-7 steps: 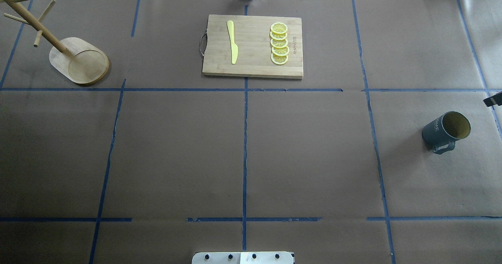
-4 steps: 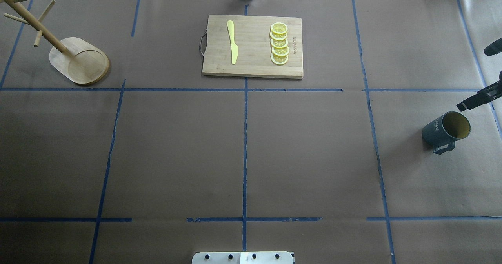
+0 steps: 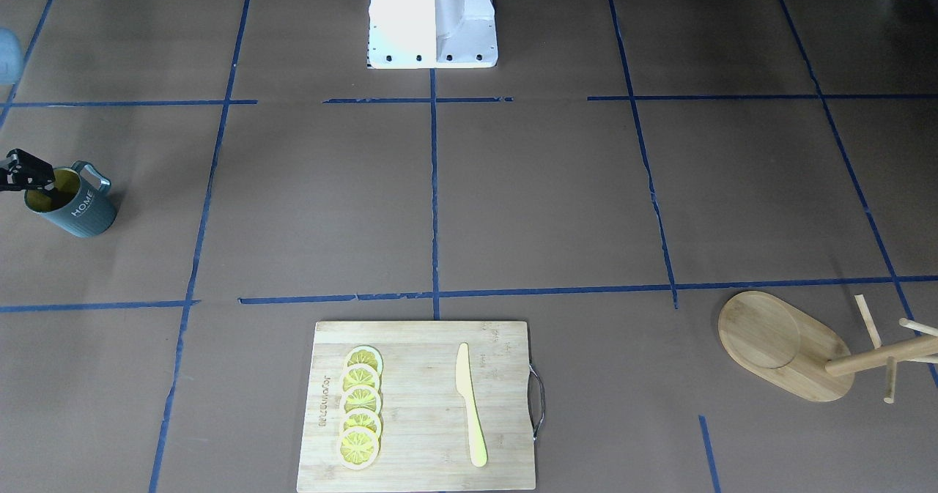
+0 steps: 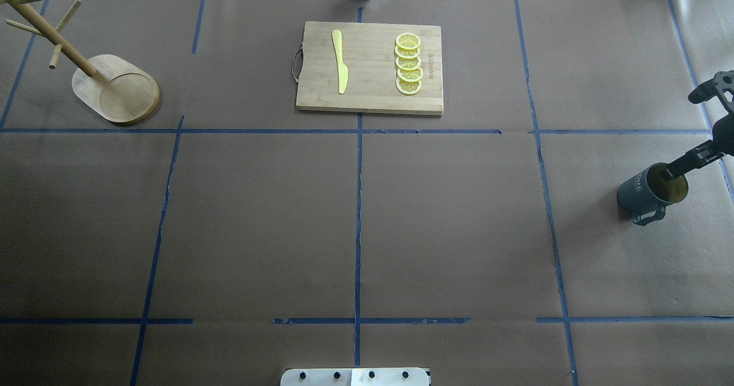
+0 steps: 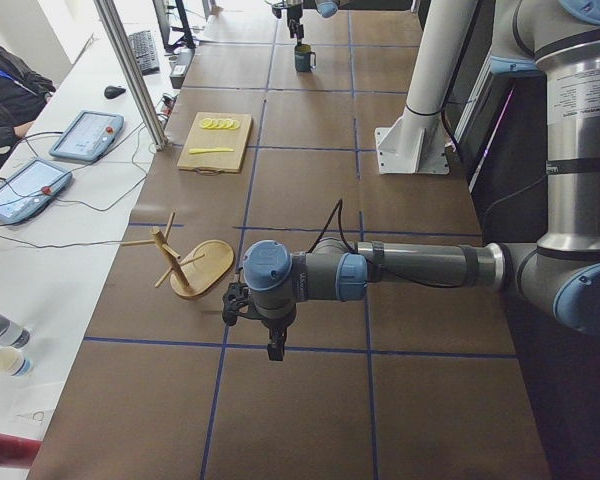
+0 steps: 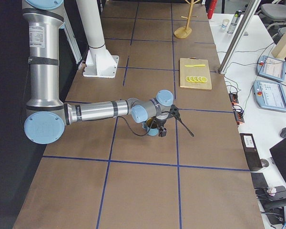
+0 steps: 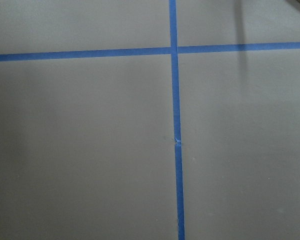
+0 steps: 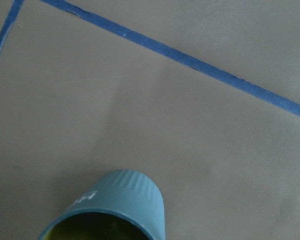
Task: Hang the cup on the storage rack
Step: 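Grasp the teal mug by its rim with the right gripper and lift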
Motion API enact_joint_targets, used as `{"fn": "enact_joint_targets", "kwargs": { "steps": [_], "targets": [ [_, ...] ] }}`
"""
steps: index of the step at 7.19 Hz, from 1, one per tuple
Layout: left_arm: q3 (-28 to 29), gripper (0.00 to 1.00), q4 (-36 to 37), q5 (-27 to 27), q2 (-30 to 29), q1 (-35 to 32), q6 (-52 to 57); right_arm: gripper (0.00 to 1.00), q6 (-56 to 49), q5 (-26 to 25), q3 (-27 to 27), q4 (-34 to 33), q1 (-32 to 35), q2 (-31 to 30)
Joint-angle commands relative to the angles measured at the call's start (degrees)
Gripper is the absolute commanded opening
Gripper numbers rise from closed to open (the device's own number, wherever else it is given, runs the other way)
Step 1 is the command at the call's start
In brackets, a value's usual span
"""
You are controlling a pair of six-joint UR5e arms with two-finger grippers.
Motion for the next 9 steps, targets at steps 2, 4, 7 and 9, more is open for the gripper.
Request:
{"fn": "enact_joint_targets", "kwargs": {
  "steps": [2,4,7,9],
  "targets": [
    [0.0,1.00,-0.1,0.0,0.0,0.2,0.0,0.41,0.1,-0.2,-1.7,0.0,-2.0,0.1],
    [0.0,1.00,-0.1,0.0,0.0,0.2,0.0,0.00,0.0,-0.2,-1.2,0.0,-2.0,0.4],
    [-0.1,1.00,-0.1,0.0,0.0,0.3,0.0,0.00,0.1,-0.2,-1.1,-0.1,-1.9,0.8],
    [0.0,1.00,0.0,0.0,0.0,0.3,0.0,0.00,5.3,0.9,1.7,-2.8,-1.8,3.4]
  ]
}}
